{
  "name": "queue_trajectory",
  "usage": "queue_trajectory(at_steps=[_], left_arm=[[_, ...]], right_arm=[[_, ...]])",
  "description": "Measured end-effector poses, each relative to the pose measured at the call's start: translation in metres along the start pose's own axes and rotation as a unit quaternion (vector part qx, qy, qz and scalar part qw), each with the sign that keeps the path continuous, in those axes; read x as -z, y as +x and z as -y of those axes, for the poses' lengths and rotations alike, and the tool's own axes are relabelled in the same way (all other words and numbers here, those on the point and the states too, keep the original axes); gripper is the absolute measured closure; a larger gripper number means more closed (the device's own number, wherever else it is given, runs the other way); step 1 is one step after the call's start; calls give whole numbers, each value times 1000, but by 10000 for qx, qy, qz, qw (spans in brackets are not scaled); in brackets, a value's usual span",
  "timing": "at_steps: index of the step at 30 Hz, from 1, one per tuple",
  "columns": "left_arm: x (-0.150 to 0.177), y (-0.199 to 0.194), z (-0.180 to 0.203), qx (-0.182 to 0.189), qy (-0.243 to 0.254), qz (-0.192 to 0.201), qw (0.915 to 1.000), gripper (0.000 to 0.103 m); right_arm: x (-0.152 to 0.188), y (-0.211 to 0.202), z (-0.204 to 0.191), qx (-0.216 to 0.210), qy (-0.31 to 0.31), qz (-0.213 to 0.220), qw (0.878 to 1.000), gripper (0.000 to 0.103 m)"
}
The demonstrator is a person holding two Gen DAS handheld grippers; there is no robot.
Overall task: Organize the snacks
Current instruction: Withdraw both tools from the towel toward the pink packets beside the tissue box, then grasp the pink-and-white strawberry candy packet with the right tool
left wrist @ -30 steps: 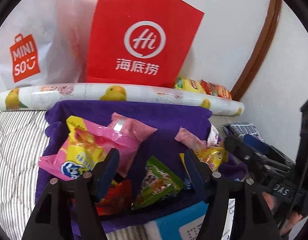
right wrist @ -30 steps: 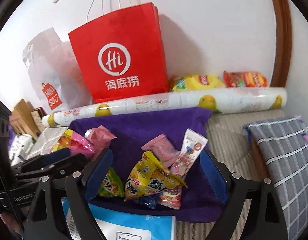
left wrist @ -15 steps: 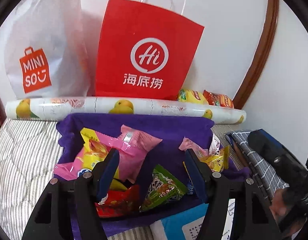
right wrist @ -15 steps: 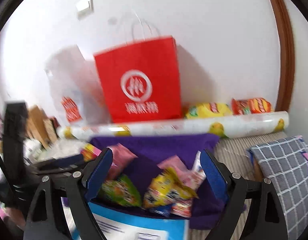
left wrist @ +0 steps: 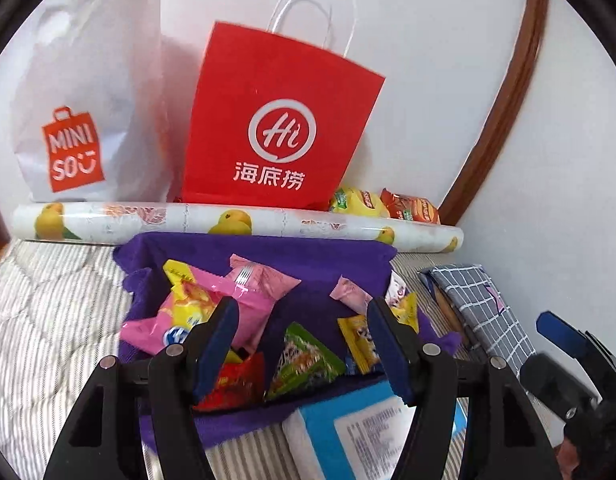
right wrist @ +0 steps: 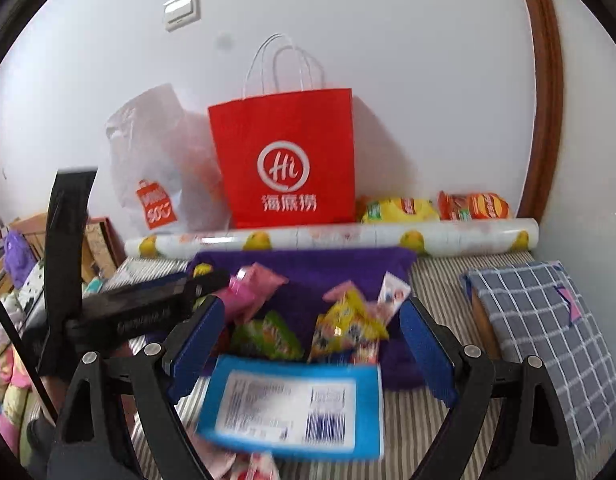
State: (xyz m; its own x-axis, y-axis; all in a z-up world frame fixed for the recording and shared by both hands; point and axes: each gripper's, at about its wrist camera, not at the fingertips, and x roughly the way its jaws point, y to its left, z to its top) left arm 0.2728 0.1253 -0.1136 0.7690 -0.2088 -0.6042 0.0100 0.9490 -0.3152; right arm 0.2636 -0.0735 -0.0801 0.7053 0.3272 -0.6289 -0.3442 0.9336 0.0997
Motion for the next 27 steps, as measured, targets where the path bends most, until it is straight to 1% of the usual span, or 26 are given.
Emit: queue_trajectory(at_steps=[3, 6, 9, 16, 19, 22, 27], left_arm=[[11, -19, 1, 124, -66, -104, 9998, 39], [23, -40, -1, 153, -106, -179, 9997, 39], [36, -61, -7, -137, -132, -282, 9994, 39], [68, -95, -27, -431, -317, -417, 9977, 39], [83, -106, -34, -630, -347, -530, 9960, 39], [96, -113, -40, -737, -357, -571, 9950, 38], [110, -114, -48, -766, -411, -702, 9937, 38]], right_arm=[[13, -22, -7, 165, -209, -32, 9996, 14], [28, -39, -11, 177, -214, -91, 9996, 14], [43, -49, -14, 105, -98, -227, 9996, 14], [75, -60, -23, 75, 0, -501, 9987, 14], [87, -62, -26, 99, 11, -601, 9981, 14], [98, -59, -27, 157, 40, -738, 9971, 14], [114, -46, -27, 133, 123, -916, 9956, 16]])
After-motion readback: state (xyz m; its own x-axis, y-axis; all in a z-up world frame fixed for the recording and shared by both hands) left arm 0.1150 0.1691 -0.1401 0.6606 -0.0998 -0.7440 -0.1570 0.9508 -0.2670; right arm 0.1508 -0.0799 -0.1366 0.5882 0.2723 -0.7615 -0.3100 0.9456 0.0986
